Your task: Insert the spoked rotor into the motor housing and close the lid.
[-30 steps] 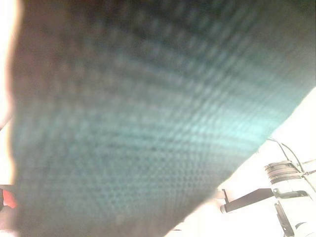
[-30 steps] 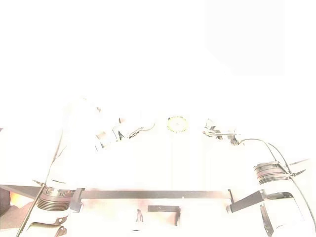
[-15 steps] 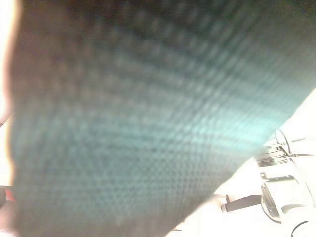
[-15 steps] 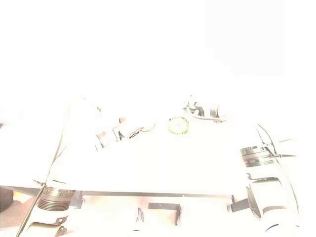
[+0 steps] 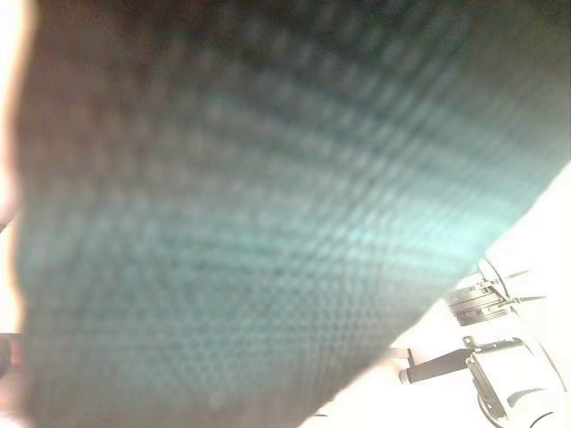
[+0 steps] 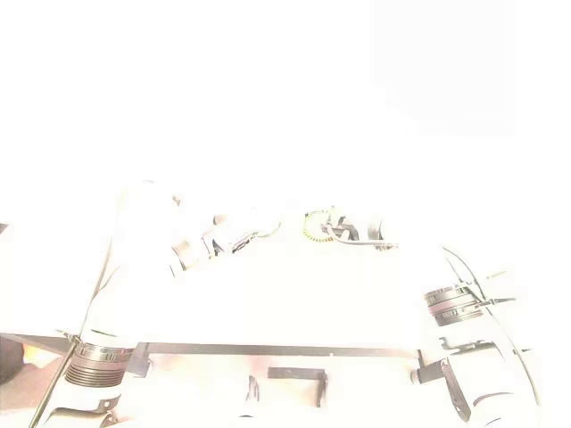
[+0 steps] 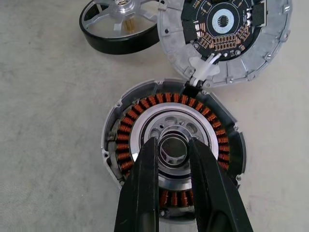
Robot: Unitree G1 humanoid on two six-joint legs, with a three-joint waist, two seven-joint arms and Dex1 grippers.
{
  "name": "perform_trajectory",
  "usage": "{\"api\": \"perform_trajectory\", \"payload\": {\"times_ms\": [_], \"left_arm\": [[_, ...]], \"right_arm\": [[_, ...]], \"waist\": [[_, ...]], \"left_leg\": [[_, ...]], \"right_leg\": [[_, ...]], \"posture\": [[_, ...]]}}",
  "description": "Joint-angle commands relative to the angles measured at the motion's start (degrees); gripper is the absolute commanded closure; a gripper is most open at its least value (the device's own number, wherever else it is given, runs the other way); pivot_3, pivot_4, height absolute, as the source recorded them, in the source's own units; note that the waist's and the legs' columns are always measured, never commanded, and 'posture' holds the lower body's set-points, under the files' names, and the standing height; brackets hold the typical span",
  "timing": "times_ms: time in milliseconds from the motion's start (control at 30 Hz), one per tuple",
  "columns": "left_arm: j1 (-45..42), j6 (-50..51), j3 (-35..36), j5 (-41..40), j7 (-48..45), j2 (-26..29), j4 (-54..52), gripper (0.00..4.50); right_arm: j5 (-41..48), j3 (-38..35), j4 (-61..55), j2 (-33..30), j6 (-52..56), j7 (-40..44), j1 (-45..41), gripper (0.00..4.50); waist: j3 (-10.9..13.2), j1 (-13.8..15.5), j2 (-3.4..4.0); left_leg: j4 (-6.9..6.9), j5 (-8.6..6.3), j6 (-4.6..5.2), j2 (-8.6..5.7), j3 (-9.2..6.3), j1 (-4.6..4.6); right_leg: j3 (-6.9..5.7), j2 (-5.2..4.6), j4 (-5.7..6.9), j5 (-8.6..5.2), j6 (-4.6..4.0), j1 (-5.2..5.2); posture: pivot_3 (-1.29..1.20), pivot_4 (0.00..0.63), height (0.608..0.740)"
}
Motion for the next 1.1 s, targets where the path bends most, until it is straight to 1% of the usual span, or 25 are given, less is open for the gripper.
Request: {"api": "perform_trajectory", "payload": {"times_ms": [33, 533, 867, 933, 967, 1100], "left_arm": [[-0.5, -1.4, 0.4, 0.3, -0.1, 0.5, -1.7, 0.37], [-0.6, -1.7, -0.3, 0.8, -0.1, 0.3, -1.2, 0.37], [0.1, -2.0, -0.4, 1.2, 0.0, 0.3, -1.2, 0.37], [0.1, -2.1, -0.3, 1.2, 0.0, 0.3, -1.1, 0.37], [0.1, -2.1, -0.3, 1.2, -0.1, 0.3, -1.1, 0.37], [0.1, -2.2, -0.3, 1.3, -0.1, 0.3, -0.9, 0.37]], "right_arm": [[0.1, 0.1, -2.3, 0.7, -0.3, -0.5, -0.5, 3.90], [-1.3, 0.0, 3.9, 2.0, -3.6, -1.5, -2.6, 3.90], [-1.3, -0.3, 5.1, 2.0, -3.9, -0.7, -3.3, 3.90], [-1.2, -0.3, 5.1, 2.1, -3.5, -0.9, -3.4, 3.15], [-1.3, -0.3, 5.0, 2.2, -3.6, -1.0, -3.5, 2.92], [-1.3, -0.8, 4.2, 2.5, -4.8, -2.0, -3.7, 1.60]], "waist": [[0.0, -0.1, 0.00], [0.0, 0.0, 0.00], [0.0, 0.0, 0.00], [0.0, 0.0, 0.00], [0.0, 0.0, 0.00], [0.0, 0.0, 0.00]], "left_leg": [[0.00, 0.00, -0.01, 0.02, 0.00, 0.03], [0.00, 0.07, -0.11, 0.06, 0.00, 0.03], [0.01, 0.07, -0.12, 0.06, 0.00, 0.04], [0.01, 0.07, -0.11, 0.06, 0.00, 0.04], [0.01, 0.07, -0.11, 0.06, 0.00, 0.04], [0.01, 0.07, -0.11, 0.06, 0.00, 0.05]], "right_leg": [[0.00, 0.01, 0.01, 0.00, 0.00, 0.01], [-0.05, 0.03, 0.03, 0.00, 0.00, 0.03], [-0.05, 0.03, 0.05, 0.00, 0.00, 0.04], [-0.05, 0.03, 0.05, 0.00, 0.00, 0.05], [-0.05, 0.03, 0.05, 0.00, -0.01, 0.05], [-0.05, 0.03, 0.05, 0.00, -0.01, 0.04]], "posture": [[0.00, 0.000, 0.740], [0.00, 0.000, 0.740], [0.00, 0.000, 0.740], [0.00, 0.000, 0.740], [0.00, 0.000, 0.740], [0.00, 0.000, 0.740]]}}
